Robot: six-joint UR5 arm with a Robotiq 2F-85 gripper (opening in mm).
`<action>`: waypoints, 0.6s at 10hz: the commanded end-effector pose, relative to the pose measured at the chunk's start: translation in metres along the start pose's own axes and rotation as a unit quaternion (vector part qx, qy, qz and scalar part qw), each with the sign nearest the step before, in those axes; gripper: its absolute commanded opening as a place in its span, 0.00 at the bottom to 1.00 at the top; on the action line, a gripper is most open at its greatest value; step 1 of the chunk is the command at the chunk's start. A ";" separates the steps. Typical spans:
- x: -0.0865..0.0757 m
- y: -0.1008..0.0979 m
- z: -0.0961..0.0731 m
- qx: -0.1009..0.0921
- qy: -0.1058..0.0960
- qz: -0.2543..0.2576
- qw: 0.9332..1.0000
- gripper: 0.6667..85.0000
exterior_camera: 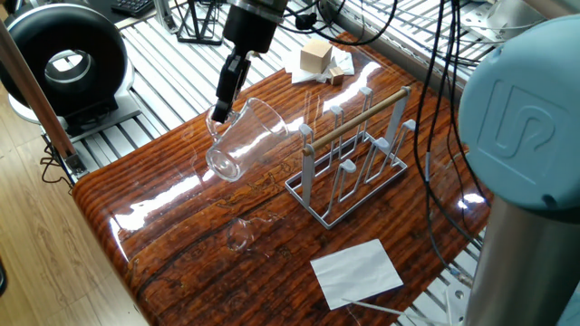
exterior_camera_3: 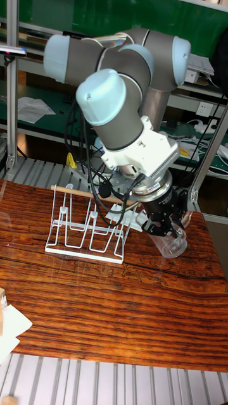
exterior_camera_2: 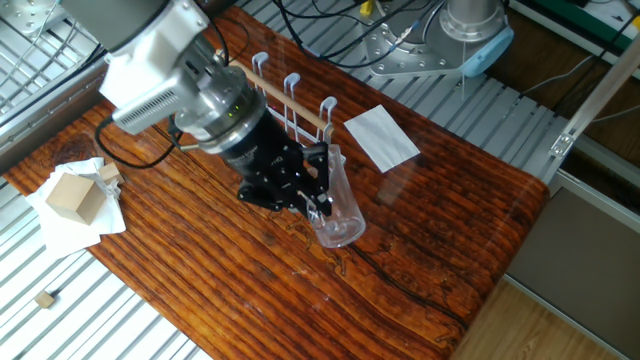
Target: Put the cup on the cup rack
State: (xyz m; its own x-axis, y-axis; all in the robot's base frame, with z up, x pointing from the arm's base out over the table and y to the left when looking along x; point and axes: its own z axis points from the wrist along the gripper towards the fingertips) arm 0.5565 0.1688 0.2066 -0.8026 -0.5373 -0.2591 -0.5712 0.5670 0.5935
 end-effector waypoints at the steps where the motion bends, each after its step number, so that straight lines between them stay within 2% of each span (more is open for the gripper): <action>1: -0.001 0.006 -0.008 -0.020 -0.012 0.004 1.000 0.00; 4: 0.004 0.002 -0.008 -0.016 -0.007 0.000 1.000 0.00; 5: 0.001 0.009 -0.009 -0.029 -0.015 0.005 0.999 0.00; 6: 0.006 -0.002 -0.008 -0.011 -0.004 -0.005 1.000 0.00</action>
State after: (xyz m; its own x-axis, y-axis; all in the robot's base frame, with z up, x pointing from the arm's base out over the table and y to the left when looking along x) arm 0.5527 0.1632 0.2103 -0.8056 -0.5308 -0.2632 -0.5640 0.5508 0.6152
